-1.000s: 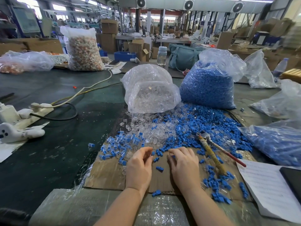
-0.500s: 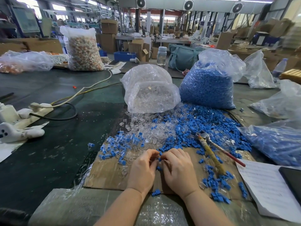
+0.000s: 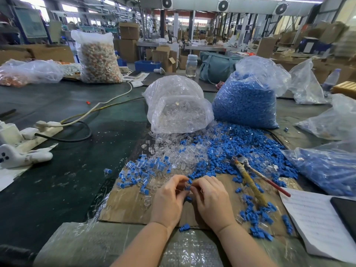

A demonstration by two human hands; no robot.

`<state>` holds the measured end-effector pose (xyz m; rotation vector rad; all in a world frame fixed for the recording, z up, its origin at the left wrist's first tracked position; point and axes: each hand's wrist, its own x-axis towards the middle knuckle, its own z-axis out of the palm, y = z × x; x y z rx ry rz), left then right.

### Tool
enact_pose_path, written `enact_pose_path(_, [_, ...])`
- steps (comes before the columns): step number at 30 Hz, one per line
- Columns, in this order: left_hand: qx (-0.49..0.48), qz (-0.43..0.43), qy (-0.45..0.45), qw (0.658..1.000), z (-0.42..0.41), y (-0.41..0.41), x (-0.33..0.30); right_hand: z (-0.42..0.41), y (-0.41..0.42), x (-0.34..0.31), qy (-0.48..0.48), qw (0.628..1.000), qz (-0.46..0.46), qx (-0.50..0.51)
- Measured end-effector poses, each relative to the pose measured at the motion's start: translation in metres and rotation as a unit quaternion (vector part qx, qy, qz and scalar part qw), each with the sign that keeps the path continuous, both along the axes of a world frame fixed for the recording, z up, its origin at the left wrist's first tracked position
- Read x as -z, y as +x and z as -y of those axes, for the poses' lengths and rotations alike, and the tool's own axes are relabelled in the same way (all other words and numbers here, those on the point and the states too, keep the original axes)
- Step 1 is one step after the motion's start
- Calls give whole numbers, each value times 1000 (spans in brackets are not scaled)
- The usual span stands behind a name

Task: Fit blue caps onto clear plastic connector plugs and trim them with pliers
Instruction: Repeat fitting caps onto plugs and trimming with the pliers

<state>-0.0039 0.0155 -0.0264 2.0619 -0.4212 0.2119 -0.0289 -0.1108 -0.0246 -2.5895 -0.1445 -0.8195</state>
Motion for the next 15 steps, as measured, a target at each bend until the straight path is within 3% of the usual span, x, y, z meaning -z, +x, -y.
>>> enact_pose_path(6, [7, 40, 55, 998, 0, 2, 0, -1, 0, -1, -4, 1000, 8, 4])
enact_pose_path(15, [-17, -8, -15, 1000, -1, 4, -2, 1, -1, 1, -14, 1000, 5, -1])
